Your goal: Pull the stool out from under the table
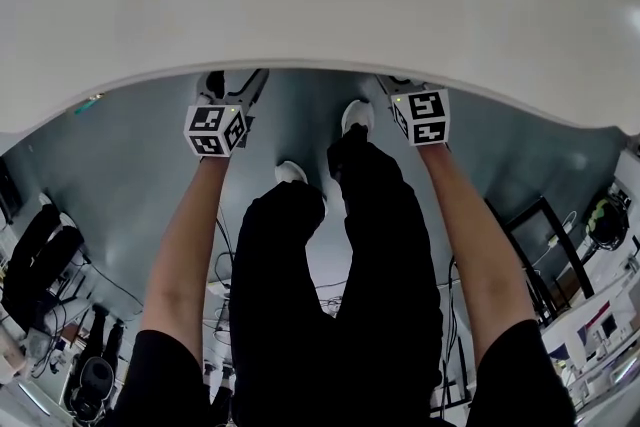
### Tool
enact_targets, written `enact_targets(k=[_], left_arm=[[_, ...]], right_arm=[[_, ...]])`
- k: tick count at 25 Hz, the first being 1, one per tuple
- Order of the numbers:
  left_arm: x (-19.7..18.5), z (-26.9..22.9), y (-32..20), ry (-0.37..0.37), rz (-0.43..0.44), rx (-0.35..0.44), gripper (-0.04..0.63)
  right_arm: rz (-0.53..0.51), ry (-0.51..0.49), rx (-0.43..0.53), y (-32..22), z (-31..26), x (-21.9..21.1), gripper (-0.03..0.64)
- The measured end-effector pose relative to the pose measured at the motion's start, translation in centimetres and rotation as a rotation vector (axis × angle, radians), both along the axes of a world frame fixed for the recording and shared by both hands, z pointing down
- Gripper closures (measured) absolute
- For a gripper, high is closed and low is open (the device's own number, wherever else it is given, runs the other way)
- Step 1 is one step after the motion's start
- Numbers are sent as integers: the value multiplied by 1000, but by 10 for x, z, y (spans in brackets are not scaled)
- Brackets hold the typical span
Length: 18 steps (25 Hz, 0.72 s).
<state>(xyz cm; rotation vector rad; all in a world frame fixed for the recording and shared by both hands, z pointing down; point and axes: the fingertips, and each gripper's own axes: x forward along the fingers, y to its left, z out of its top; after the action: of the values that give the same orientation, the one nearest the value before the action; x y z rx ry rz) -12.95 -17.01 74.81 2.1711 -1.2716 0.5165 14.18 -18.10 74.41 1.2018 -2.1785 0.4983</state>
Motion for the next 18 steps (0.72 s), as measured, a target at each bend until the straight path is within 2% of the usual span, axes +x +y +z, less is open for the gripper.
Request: enact_targets(k=[5,11,18], left_arm=[[-1,-1,-1,-3,26,7,219],[0,0,-6,15,54,4,210],[1,0,3,45,34,-11,213]], right_arm=[[5,-3,14,1,-2,-2,236],[22,-58,-5,-1,1,2,227],[39,-96,-42,5,3,1,229]])
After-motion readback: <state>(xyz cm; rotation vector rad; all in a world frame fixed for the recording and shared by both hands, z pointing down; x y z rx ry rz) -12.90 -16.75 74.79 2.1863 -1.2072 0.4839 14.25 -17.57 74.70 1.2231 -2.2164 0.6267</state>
